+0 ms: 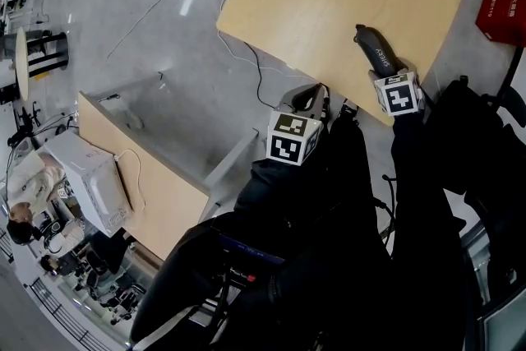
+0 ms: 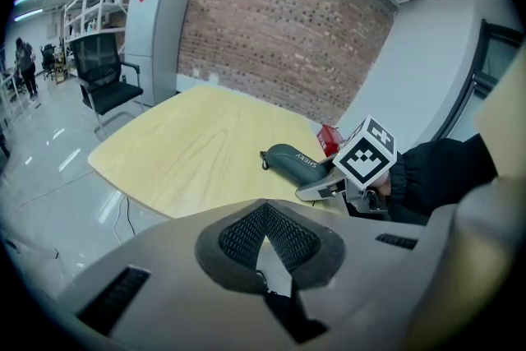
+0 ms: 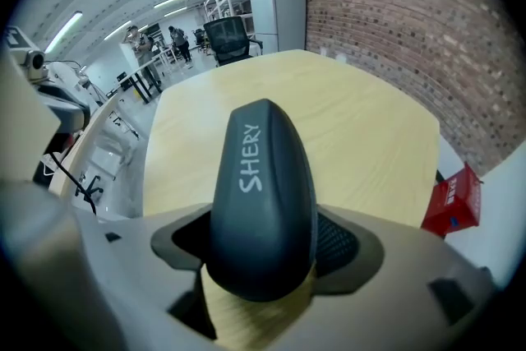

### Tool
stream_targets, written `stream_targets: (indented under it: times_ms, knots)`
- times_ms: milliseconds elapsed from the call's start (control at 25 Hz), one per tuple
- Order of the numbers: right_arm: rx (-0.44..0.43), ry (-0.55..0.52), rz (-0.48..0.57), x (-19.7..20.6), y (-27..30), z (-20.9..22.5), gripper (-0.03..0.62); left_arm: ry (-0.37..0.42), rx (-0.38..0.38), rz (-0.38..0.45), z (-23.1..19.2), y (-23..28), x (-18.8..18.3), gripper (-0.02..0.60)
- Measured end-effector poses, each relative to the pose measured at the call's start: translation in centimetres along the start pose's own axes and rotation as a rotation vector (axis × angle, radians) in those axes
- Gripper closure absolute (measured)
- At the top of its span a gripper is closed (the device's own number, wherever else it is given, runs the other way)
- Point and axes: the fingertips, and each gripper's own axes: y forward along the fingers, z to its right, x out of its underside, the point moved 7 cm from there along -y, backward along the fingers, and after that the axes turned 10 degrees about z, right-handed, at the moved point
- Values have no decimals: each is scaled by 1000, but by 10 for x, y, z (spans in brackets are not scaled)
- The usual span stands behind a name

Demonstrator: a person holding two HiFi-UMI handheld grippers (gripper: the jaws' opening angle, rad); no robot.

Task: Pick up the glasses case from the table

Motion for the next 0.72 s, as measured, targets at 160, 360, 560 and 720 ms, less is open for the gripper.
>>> stream_targets:
  times_ms: [160,360,560,720]
  knots:
    - [1,-7,1,0,-1,1,249,0,4,-5,-1,1,-1,581]
    - [-2,17,25,0,-9,-6,256,5,9,9,0,-4,-7,581]
    - [5,24,94,-11,-37,-13,258,34,8,27,3,-10,-15,581]
    - [19,24,172,-26,-70,-17,260,59,24,60,14,-13,-31,581]
